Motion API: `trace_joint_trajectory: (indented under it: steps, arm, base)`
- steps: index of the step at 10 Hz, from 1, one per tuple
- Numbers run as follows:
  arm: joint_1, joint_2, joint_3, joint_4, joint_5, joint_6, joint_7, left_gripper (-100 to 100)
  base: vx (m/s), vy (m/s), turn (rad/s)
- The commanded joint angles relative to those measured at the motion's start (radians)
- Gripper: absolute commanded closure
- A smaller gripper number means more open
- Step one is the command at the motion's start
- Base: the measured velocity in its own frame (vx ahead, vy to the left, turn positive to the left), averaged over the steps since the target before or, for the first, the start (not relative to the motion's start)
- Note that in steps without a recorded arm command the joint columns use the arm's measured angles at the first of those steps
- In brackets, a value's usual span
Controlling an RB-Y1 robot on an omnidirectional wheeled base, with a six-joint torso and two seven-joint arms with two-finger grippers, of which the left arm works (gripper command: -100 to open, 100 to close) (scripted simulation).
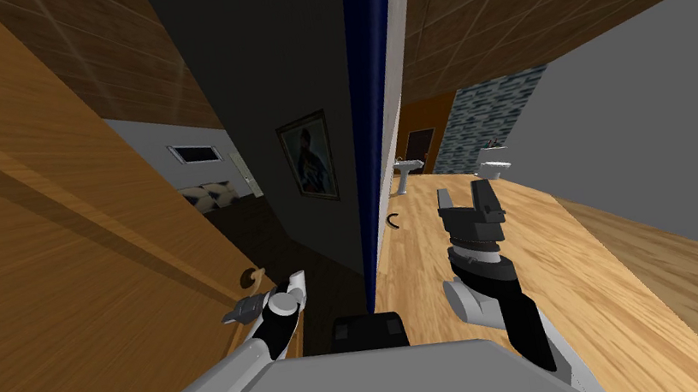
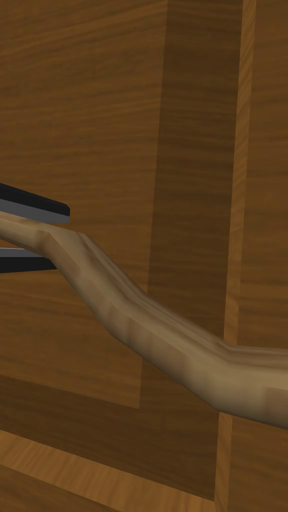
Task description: Push the door open
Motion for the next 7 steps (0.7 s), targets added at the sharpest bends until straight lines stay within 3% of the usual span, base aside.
trace_joint_trajectory:
  steps: [1, 7]
  arm:
    - [-0.012, 0.015, 0.007, 0.016, 0.004, -0.022, 0.005, 100]
    - [-0.016, 0.012, 0.031, 0.014, 0.02, -0.048, -0.001, 100]
  base:
    - [0.005, 0.097, -0.065]
    - [0.004, 0.046, -0.042]
